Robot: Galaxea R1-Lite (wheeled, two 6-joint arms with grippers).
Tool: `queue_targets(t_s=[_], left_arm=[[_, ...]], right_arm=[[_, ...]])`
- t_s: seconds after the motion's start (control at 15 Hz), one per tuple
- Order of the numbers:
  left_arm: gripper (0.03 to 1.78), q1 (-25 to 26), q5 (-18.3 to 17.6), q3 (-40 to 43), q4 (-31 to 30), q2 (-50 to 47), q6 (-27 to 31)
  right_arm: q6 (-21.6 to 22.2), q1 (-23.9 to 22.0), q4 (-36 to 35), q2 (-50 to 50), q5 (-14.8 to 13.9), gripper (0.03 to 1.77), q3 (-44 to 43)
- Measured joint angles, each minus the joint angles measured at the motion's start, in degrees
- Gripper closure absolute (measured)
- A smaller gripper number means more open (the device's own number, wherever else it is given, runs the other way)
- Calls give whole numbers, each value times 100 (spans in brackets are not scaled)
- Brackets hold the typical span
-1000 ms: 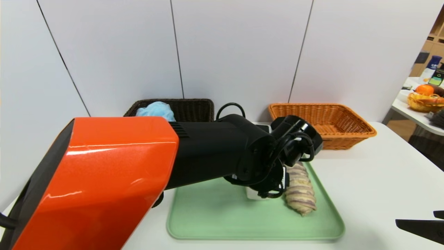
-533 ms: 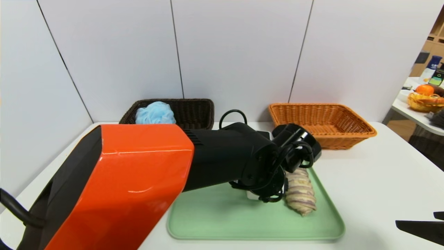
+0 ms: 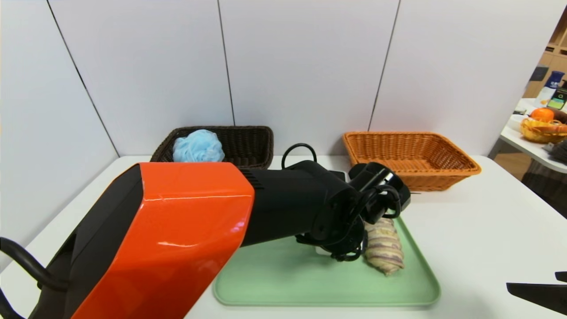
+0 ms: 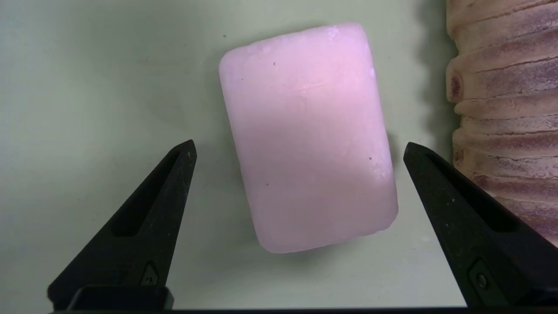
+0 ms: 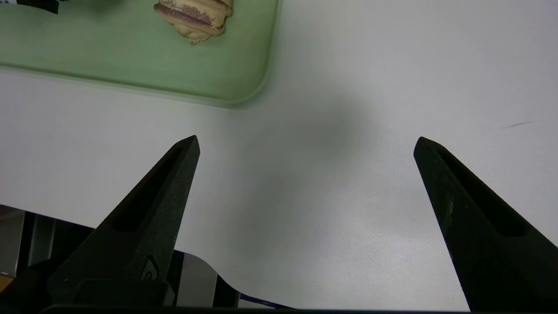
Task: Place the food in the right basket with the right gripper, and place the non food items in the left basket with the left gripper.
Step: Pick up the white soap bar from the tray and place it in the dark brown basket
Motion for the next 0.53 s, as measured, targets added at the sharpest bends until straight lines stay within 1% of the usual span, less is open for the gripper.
queue_targets(t_s=[0.4,0.53], left_arm=[[12,9,1,0,28,9,-5],[44,9,0,0,20,17,-11]], right_arm=[[2,0,0,-15,0,10,2],[-2,0,-2,-37,0,10,7]])
